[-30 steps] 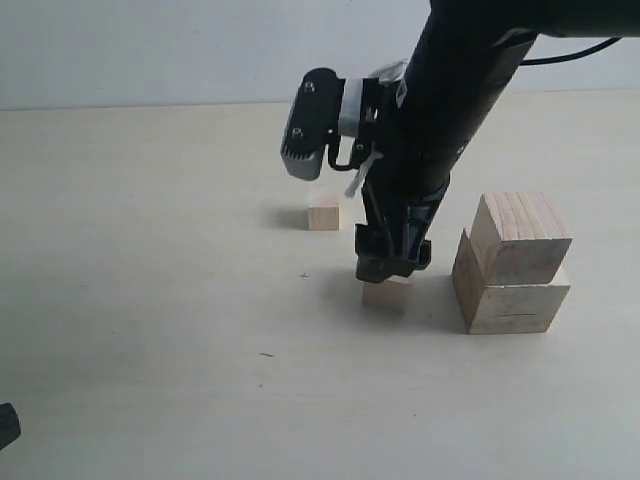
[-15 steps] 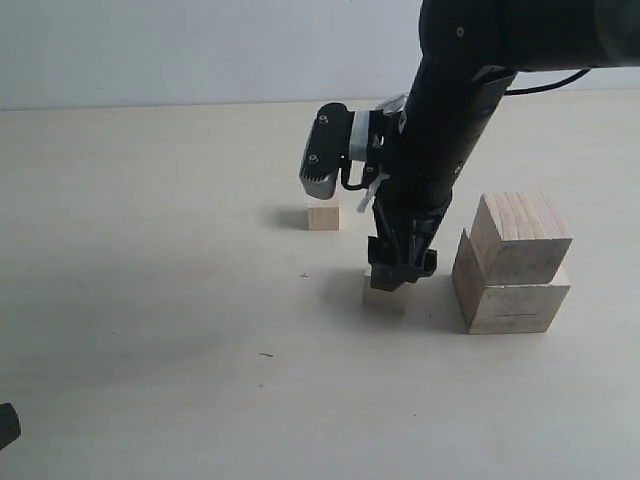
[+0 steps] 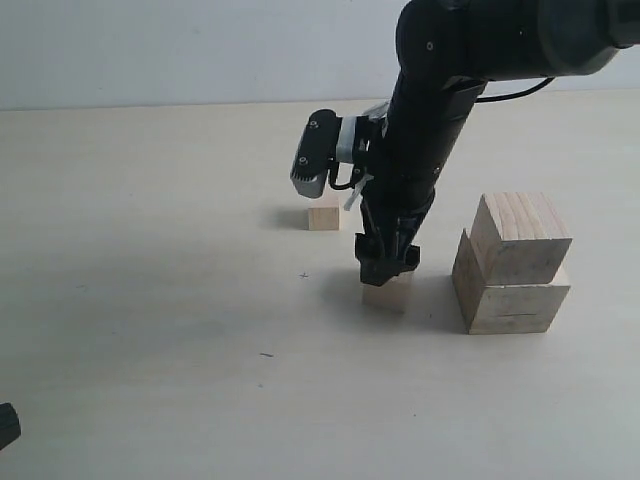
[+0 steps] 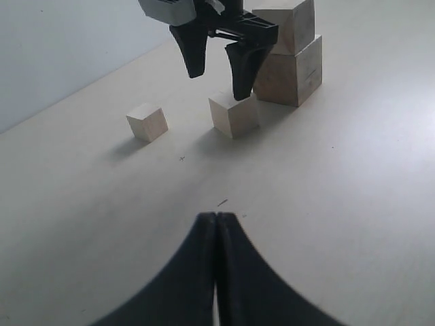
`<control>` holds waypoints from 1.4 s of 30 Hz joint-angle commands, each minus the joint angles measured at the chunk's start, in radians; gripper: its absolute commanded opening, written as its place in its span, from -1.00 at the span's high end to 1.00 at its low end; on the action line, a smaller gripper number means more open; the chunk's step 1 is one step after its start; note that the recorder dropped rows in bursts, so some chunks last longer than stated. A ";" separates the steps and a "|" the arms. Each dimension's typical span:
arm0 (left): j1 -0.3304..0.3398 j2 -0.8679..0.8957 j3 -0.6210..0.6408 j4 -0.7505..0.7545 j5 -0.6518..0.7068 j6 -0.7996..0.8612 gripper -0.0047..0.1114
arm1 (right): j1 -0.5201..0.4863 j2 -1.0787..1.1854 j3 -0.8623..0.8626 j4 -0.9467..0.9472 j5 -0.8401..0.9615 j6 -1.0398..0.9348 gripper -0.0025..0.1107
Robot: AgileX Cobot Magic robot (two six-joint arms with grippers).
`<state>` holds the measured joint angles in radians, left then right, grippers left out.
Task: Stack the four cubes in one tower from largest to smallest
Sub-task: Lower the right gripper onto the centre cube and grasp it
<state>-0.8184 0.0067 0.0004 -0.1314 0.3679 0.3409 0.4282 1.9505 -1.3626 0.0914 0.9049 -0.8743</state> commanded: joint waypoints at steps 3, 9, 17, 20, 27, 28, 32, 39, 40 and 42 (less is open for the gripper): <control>0.002 -0.007 0.000 -0.003 -0.006 -0.004 0.92 | -0.012 0.001 -0.010 -0.016 0.032 0.038 -0.54; 0.002 -0.007 0.000 -0.003 -0.006 -0.004 0.92 | -0.012 0.007 -0.010 -0.018 0.034 0.040 -0.54; 0.002 -0.007 0.000 -0.003 -0.006 -0.004 0.92 | -0.012 0.046 -0.010 -0.036 0.012 0.048 -0.54; 0.002 -0.007 0.000 -0.003 -0.006 -0.004 0.92 | -0.016 0.055 -0.010 -0.045 0.013 0.050 -0.54; 0.002 -0.007 0.000 -0.003 -0.006 -0.004 0.92 | -0.018 0.072 -0.010 -0.045 0.013 0.067 -0.53; 0.002 -0.007 0.000 -0.003 -0.006 -0.004 0.92 | -0.018 0.072 -0.010 -0.045 0.013 0.068 -0.51; 0.002 -0.007 0.000 -0.003 -0.006 -0.004 0.92 | -0.018 0.074 -0.010 -0.039 0.013 0.137 -0.25; 0.002 -0.007 0.000 -0.003 -0.006 -0.004 0.92 | -0.015 0.059 -0.027 -0.041 0.013 0.306 0.37; 0.002 -0.007 0.000 -0.003 -0.006 -0.004 0.92 | -0.012 0.049 -0.036 -0.041 0.013 0.318 0.39; 0.002 -0.007 0.000 -0.003 -0.006 -0.004 0.92 | -0.004 0.012 -0.067 -0.045 0.026 0.382 0.39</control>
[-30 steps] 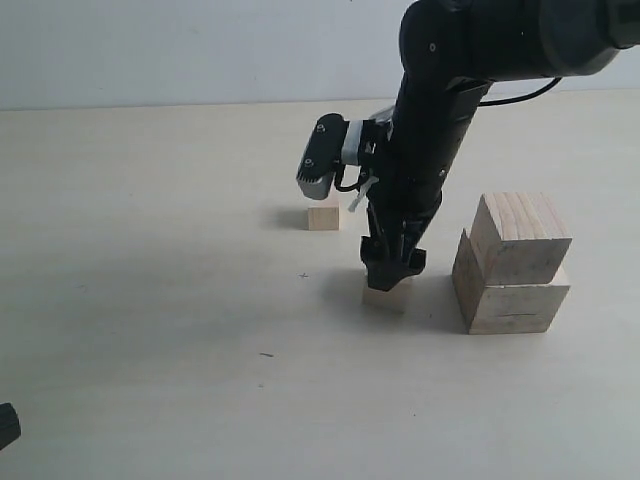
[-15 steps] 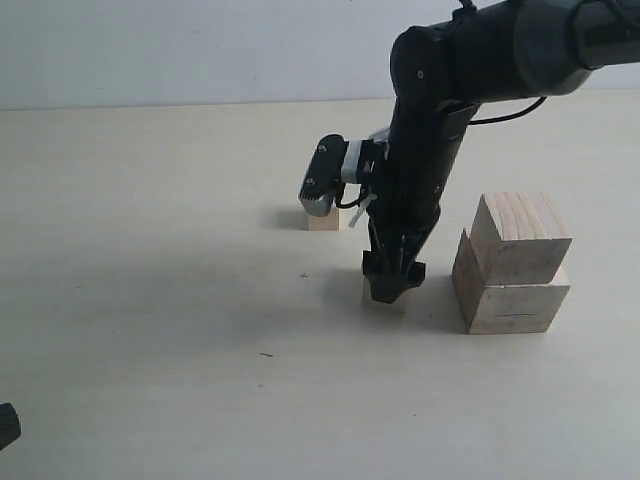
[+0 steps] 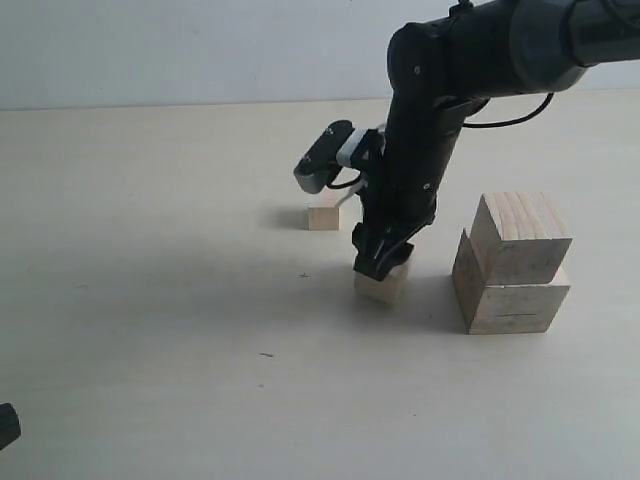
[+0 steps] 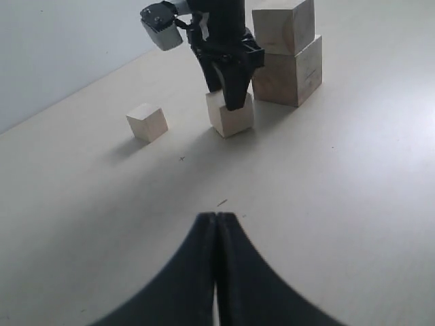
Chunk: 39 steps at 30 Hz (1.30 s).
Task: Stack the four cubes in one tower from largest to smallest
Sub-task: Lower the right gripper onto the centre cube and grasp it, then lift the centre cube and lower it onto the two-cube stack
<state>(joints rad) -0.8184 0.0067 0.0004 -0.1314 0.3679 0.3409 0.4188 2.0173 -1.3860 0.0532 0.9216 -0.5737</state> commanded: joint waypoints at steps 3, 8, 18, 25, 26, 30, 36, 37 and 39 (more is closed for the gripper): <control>0.002 -0.007 0.000 -0.003 -0.006 -0.004 0.92 | 0.012 -0.125 -0.115 -0.059 0.103 0.245 0.39; 0.002 -0.007 0.000 -0.003 -0.006 -0.004 0.92 | 0.017 -0.264 -0.250 -0.112 0.299 0.481 0.39; 0.002 -0.007 0.000 -0.003 -0.006 -0.004 0.92 | -0.054 -0.495 -0.173 -0.114 0.299 0.684 0.39; 0.002 -0.007 0.000 -0.003 -0.006 -0.004 0.92 | -0.122 -0.616 0.055 -0.114 0.299 0.691 0.39; 0.002 -0.007 0.000 -0.003 -0.006 -0.004 0.92 | -0.132 -0.624 0.072 -0.114 0.299 0.693 0.39; 0.002 -0.007 0.000 -0.003 -0.006 -0.004 0.92 | -0.151 -0.644 0.118 -0.108 0.299 0.701 0.39; 0.002 -0.007 0.000 -0.003 -0.006 -0.004 0.92 | -0.153 -0.642 0.154 -0.107 0.299 0.717 0.39; 0.002 -0.007 0.000 -0.003 -0.006 -0.004 0.92 | -0.153 -0.640 0.156 -0.107 0.299 0.719 0.39; 0.002 -0.007 0.000 -0.003 -0.006 -0.004 0.92 | -0.153 -0.634 0.156 -0.107 0.299 0.746 0.39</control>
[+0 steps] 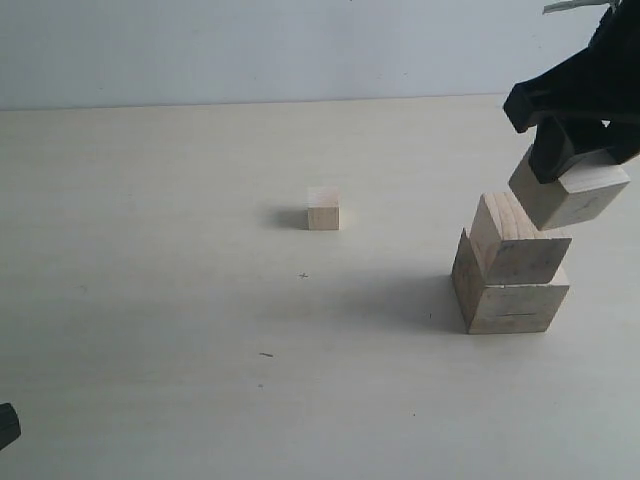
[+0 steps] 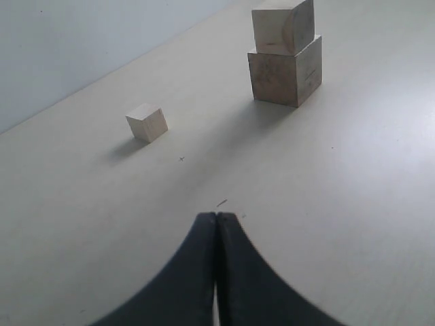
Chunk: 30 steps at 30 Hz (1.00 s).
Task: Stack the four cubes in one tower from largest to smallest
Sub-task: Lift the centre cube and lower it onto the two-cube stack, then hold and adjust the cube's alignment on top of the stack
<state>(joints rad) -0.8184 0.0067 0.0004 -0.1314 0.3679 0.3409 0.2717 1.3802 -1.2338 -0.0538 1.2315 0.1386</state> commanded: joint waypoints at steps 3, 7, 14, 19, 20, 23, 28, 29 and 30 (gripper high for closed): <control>0.002 -0.007 0.000 -0.003 -0.006 -0.004 0.92 | -0.006 0.013 0.004 0.000 -0.010 0.050 0.39; 0.002 -0.007 0.000 -0.003 -0.006 -0.004 0.92 | -0.006 0.029 0.004 0.003 -0.010 0.063 0.38; 0.002 -0.007 0.000 -0.003 -0.006 -0.004 0.92 | -0.006 0.063 0.004 0.000 -0.010 0.098 0.33; 0.002 -0.007 0.000 -0.003 -0.006 -0.004 0.92 | -0.006 0.076 0.004 0.000 -0.010 0.103 0.33; 0.002 -0.007 0.000 -0.003 -0.006 -0.004 0.92 | -0.006 0.076 0.004 0.000 -0.010 0.108 0.33; 0.002 -0.007 0.000 -0.003 -0.006 -0.004 0.92 | -0.006 0.076 0.004 -0.002 -0.011 0.128 0.33; 0.002 -0.007 0.000 -0.003 -0.006 -0.004 0.92 | -0.006 0.091 0.004 -0.007 -0.045 0.181 0.33; 0.002 -0.007 0.000 -0.003 -0.006 -0.004 0.92 | -0.006 0.098 0.004 -0.005 -0.045 0.186 0.33; 0.002 -0.007 0.000 -0.003 -0.006 -0.004 0.92 | -0.006 0.100 0.004 -0.005 -0.045 0.190 0.33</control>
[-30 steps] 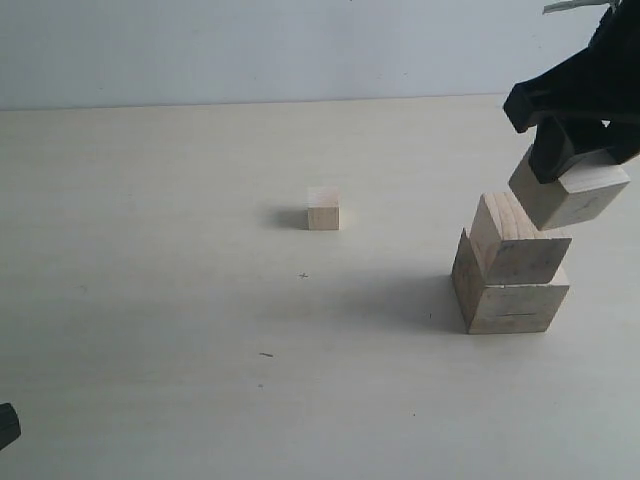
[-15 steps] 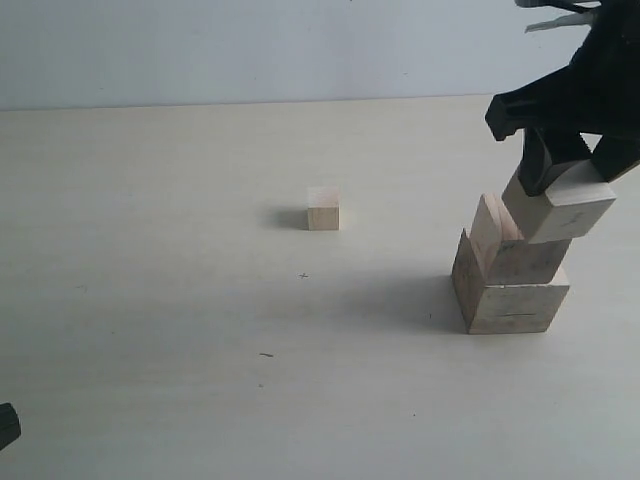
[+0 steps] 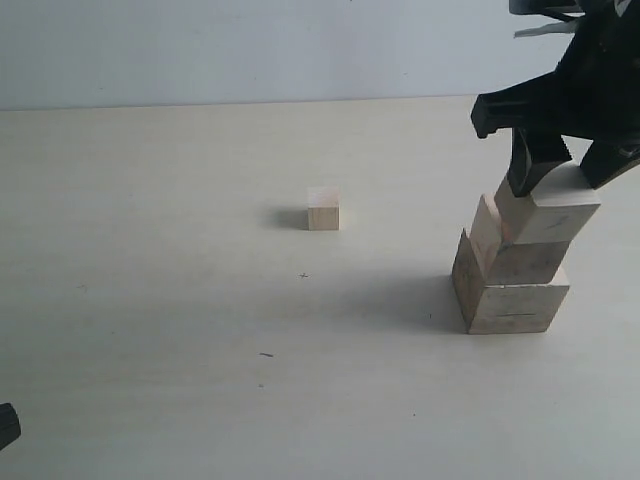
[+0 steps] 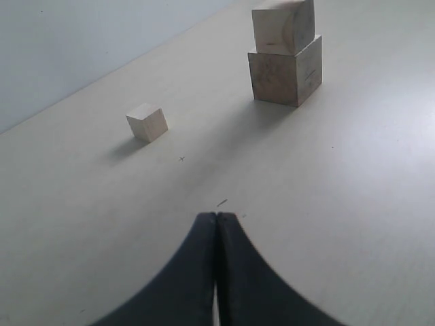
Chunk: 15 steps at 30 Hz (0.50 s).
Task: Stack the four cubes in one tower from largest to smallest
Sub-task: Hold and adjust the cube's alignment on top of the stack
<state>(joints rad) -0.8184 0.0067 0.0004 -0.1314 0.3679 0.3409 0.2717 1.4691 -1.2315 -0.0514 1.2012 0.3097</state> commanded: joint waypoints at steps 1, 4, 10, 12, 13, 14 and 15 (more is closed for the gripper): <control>0.002 -0.007 0.000 -0.003 -0.006 -0.004 0.92 | -0.006 0.012 0.002 -0.008 -0.020 0.036 0.33; 0.002 -0.007 0.000 -0.003 -0.006 -0.004 0.92 | -0.006 0.012 0.002 -0.010 -0.027 0.055 0.33; 0.002 -0.007 0.000 -0.003 -0.006 -0.004 0.92 | -0.006 0.012 -0.008 -0.039 -0.029 0.033 0.33; 0.002 -0.007 0.000 -0.003 -0.006 -0.004 0.92 | -0.006 0.012 -0.021 -0.045 -0.024 0.033 0.33; 0.002 -0.007 0.000 -0.003 -0.006 -0.004 0.92 | -0.006 0.012 -0.023 -0.045 -0.027 0.033 0.33; 0.002 -0.007 0.000 -0.003 -0.006 -0.004 0.92 | -0.006 0.012 -0.023 -0.045 -0.028 0.033 0.33; 0.002 -0.007 0.000 -0.003 -0.006 -0.004 0.92 | -0.006 0.012 -0.023 -0.045 -0.028 0.032 0.33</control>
<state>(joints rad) -0.8184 0.0067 0.0004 -0.1314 0.3679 0.3409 0.2717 1.4802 -1.2449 -0.0846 1.1811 0.3521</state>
